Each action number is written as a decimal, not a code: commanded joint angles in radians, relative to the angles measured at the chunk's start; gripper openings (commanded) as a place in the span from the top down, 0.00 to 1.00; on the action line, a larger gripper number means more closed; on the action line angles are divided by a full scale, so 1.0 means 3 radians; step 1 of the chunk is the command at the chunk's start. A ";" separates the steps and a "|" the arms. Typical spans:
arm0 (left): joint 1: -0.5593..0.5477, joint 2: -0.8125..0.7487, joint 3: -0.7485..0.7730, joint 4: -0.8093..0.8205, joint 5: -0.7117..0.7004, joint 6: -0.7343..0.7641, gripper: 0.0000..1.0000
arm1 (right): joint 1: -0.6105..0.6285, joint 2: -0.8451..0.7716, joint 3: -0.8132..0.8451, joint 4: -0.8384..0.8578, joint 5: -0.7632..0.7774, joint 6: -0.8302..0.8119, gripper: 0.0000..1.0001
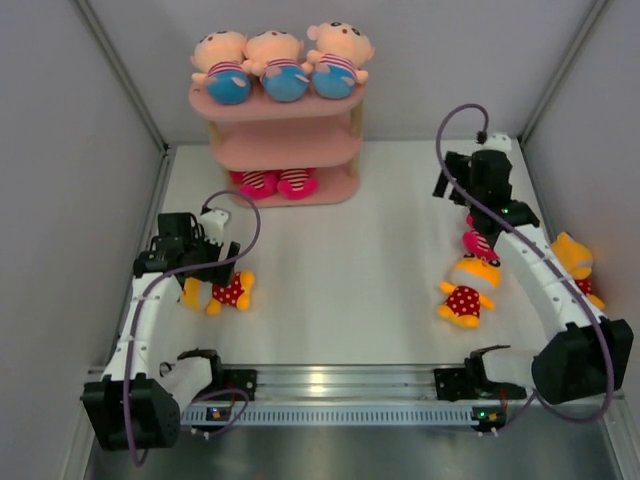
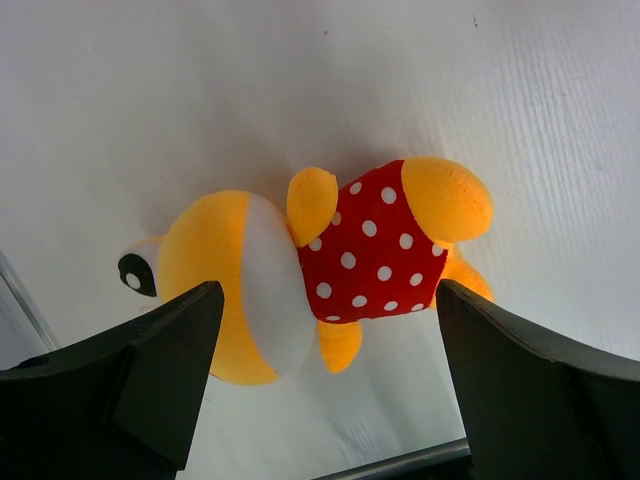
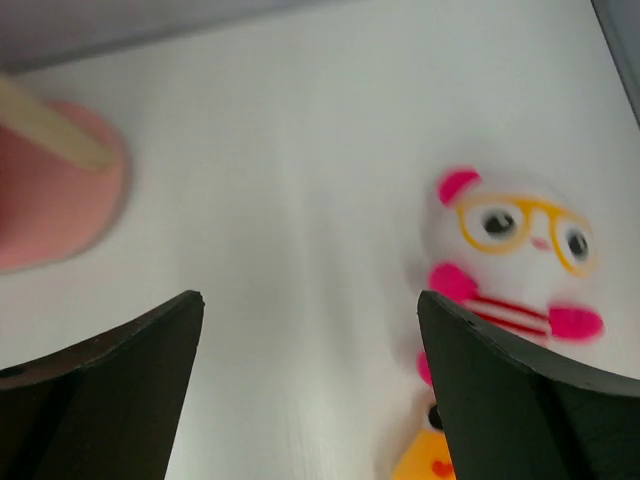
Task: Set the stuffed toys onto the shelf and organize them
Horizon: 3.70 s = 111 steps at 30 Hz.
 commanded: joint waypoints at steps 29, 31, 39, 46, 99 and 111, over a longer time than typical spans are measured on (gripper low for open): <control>0.0003 -0.0013 0.0039 0.0069 0.0077 0.0063 0.08 | -0.0709 -0.0310 -0.1737 -0.0557 0.0169 0.2115 0.74; 0.0003 -0.0018 0.0084 0.0023 0.0276 0.0074 0.09 | -0.0551 -0.0478 -0.1706 -0.0572 0.0092 0.2243 0.98; -0.0323 0.0227 0.1331 -0.0499 0.1075 0.0748 0.22 | 0.0278 -0.0398 -0.0951 -0.0568 -0.0087 0.2969 1.00; -0.1295 0.0099 0.1526 -0.0494 0.0639 0.2995 0.09 | 0.0789 0.0342 -0.0214 -0.0597 -0.0102 0.3399 1.00; -0.3326 0.1485 0.2182 -0.0295 -0.0588 0.2624 1.00 | 0.1107 0.0447 -0.0018 0.0092 -0.0036 0.2678 0.17; -0.2295 0.0846 0.2079 -0.0009 0.0475 0.2325 1.00 | 0.0954 -0.0882 -0.0949 0.0573 0.0751 0.1856 0.01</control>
